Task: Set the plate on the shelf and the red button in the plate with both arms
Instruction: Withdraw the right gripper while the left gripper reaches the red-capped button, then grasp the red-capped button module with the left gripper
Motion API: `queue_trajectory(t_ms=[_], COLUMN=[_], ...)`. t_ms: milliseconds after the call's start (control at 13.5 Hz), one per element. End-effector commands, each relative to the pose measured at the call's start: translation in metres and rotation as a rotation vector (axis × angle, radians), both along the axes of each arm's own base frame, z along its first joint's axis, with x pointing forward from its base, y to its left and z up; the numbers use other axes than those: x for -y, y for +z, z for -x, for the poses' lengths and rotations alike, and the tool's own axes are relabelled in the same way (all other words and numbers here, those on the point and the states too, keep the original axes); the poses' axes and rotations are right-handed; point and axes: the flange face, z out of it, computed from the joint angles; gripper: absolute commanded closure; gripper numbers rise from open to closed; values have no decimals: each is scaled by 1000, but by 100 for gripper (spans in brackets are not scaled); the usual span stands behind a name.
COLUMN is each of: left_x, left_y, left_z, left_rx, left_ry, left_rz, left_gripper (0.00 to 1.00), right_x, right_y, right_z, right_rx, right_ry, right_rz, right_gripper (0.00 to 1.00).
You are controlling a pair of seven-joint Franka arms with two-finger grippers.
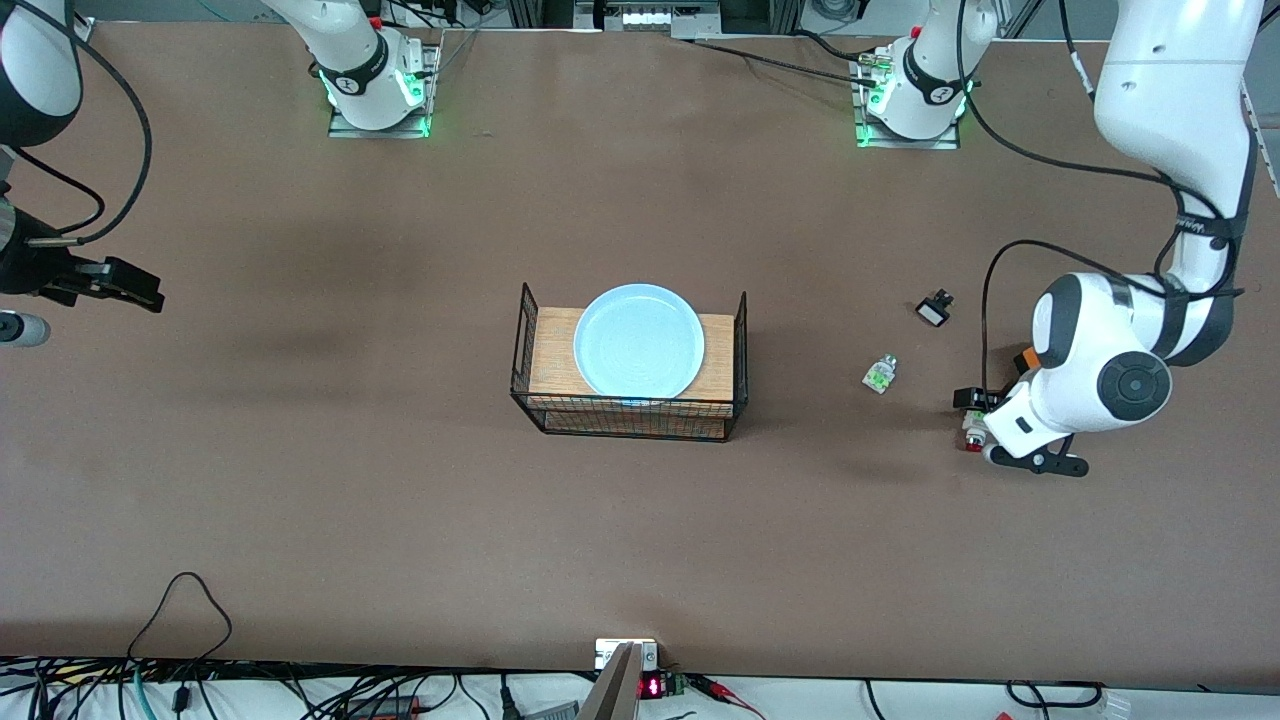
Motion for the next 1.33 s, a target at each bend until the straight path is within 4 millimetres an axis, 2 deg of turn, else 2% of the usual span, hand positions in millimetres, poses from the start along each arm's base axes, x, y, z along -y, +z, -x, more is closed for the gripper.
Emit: queue_trajectory(t_ms=[0,148,222,296,444,593,667,741,815,1037,1259], left_x=[-7,-16,-15,-15,-10,-6,-6,-7,-6,3,33], left_y=[-13,-28,-37,-45,-50,-48,-43,-33,-25,40,105], left_z=[3,3,4,5,9,9,8,4,3,-5,-15], left_rx=[68,83,85,82,66,66,72,82,75,31,-47], left_ry=[-96,-112,-113,-114,-107,-111,-118,-119,-116,-111,-109], left_rz=[12,18,21,23,25,25,27,26,25,11,22], left_gripper=[0,3,13,29,53,69,77,83,84,85,85], right_x=[-3,-4,-5,-5,-6,-25,-25,-22,-19,-17,-17], right_y=[8,12,13,14,11,13,14,19,20,23,22], right_z=[19,22,22,23,22,20,20,19,19,19,19], right_rx=[21,-3,-8,-10,-16,-13,-9,0,2,10,0], right_ry=[-17,-13,-7,-3,3,29,23,16,9,12,24], right_rz=[-52,-65,-65,-63,-62,-50,-50,-51,-54,-58,-55], right_gripper=[0,0,0,0,0,0,0,0,0,0,0])
